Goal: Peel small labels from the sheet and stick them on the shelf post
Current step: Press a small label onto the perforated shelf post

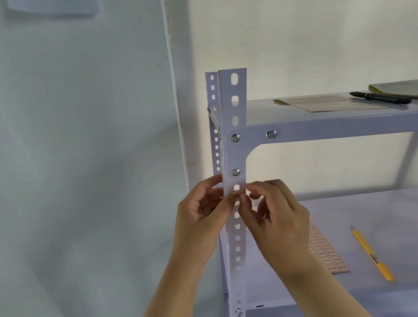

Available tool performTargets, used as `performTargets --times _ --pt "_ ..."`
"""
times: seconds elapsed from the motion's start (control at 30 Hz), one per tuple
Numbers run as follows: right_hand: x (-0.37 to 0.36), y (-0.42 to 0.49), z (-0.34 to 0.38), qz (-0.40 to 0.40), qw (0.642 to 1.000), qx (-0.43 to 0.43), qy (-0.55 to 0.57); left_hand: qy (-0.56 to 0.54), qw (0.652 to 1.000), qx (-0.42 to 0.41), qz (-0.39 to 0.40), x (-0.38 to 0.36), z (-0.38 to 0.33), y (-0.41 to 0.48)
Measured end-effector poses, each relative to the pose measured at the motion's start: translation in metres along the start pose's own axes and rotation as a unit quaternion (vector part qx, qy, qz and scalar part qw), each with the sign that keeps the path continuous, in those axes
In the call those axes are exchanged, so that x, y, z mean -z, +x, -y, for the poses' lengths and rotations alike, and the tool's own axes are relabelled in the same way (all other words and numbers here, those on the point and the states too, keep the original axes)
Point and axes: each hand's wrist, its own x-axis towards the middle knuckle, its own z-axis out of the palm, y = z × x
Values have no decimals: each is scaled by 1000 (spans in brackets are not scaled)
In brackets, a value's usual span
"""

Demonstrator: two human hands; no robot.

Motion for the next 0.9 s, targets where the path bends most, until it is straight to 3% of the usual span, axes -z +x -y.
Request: performTargets --times 0.73,0.8,0.9 --pt "8 -10 3 107 993 -5 47 2 1000 -1 -2 0 1 -1" --pt "11 -9 9 95 989 -64 96 -1 1000 2 -2 0 0 -1" --pt "12 -1 17 22 942 -272 198 9 1000 9 -4 -1 0 -2"
